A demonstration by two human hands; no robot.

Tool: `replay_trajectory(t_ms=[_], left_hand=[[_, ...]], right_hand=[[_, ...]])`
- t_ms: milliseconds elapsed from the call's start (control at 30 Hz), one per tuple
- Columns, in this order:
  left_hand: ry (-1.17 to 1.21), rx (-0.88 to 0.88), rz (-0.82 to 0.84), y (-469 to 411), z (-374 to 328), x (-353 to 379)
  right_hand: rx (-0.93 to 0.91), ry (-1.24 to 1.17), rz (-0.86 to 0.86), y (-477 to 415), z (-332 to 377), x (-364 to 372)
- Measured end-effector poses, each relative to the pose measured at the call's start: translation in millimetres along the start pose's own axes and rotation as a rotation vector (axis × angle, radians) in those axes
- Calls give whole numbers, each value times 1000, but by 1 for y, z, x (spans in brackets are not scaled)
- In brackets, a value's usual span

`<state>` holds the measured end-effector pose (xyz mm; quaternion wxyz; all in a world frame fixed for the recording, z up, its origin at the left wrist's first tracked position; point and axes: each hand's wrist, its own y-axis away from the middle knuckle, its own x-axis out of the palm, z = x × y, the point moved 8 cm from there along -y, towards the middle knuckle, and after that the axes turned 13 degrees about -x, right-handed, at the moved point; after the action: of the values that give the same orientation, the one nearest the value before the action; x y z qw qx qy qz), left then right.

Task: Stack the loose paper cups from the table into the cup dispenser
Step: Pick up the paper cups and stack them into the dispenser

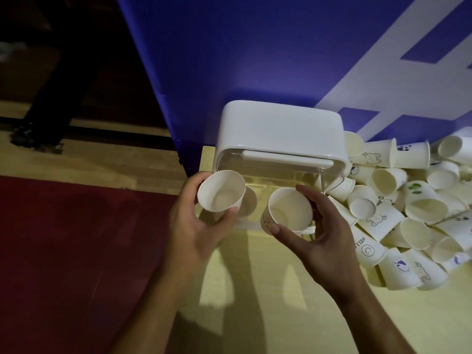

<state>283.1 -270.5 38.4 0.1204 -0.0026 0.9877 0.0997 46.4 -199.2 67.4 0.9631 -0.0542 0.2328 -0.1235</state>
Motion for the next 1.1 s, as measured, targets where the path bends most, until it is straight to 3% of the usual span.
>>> replay_trajectory(t_ms=[833, 1000, 1100], left_hand=[[-428, 4, 174, -33, 50, 53], [-310, -44, 167, -26, 47, 44], [-80, -29, 95, -17, 31, 28]], right_hand=[[20, 38, -6, -3, -16, -1], [-53, 11, -48, -12, -3, 8], [-105, -16, -56, -18, 4, 26]])
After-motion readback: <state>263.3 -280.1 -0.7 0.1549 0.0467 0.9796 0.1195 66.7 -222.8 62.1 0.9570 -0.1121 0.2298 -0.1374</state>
